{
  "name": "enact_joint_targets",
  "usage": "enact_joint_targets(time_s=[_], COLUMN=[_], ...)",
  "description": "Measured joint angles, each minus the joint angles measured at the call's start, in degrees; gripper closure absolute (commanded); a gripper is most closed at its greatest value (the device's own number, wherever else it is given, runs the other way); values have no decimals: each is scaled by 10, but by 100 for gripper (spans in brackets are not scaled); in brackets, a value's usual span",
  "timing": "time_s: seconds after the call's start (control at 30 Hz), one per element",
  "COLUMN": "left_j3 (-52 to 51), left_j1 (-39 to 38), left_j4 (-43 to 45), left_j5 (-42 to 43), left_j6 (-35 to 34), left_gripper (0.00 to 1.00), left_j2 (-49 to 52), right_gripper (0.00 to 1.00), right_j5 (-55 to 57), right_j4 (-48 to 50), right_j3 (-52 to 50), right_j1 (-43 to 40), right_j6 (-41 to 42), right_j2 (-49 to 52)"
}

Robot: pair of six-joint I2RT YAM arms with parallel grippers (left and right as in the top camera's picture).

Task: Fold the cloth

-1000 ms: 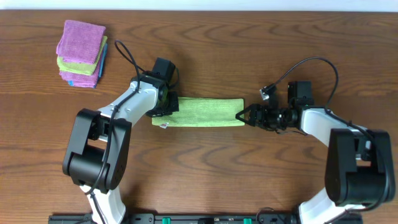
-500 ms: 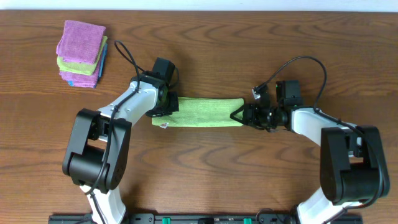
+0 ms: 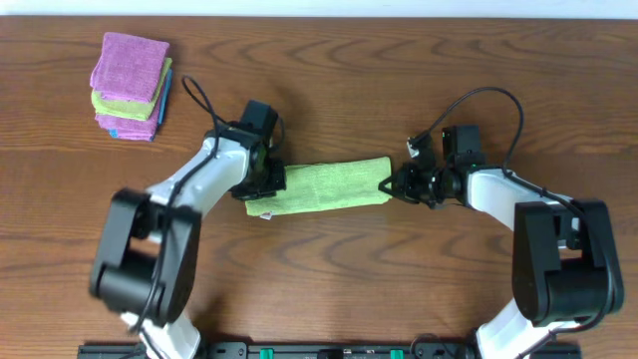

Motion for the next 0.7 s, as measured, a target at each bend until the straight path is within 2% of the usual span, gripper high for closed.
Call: enact_joint_targets(time_s=[0.17,0.27,0.4,0.53,0.7], left_j3=[-1,-1,-1,-1,-1], left_j1=[14,34,50,50,50], left_j4=[-35,-76,-129,-174,-228], left_j5=[3,-1,-4,-5,-4], left_j6=[0,0,0,0,-1], left_gripper=[94,94,94,94,94], left_j2=[-163,-262,-363,-449,-541], right_gripper=[99,98,99,98,99], right_j5=[62,157,282,374,434], right_j4=[-158,-274,-352,-365,-327], right_j3=[73,125,183,224,231], right_j1=[-8,-14,-5,48,190], right_j6=[-30,-45,-51,-52,-35], right_j2=[-4,-22,-66,-108,-91])
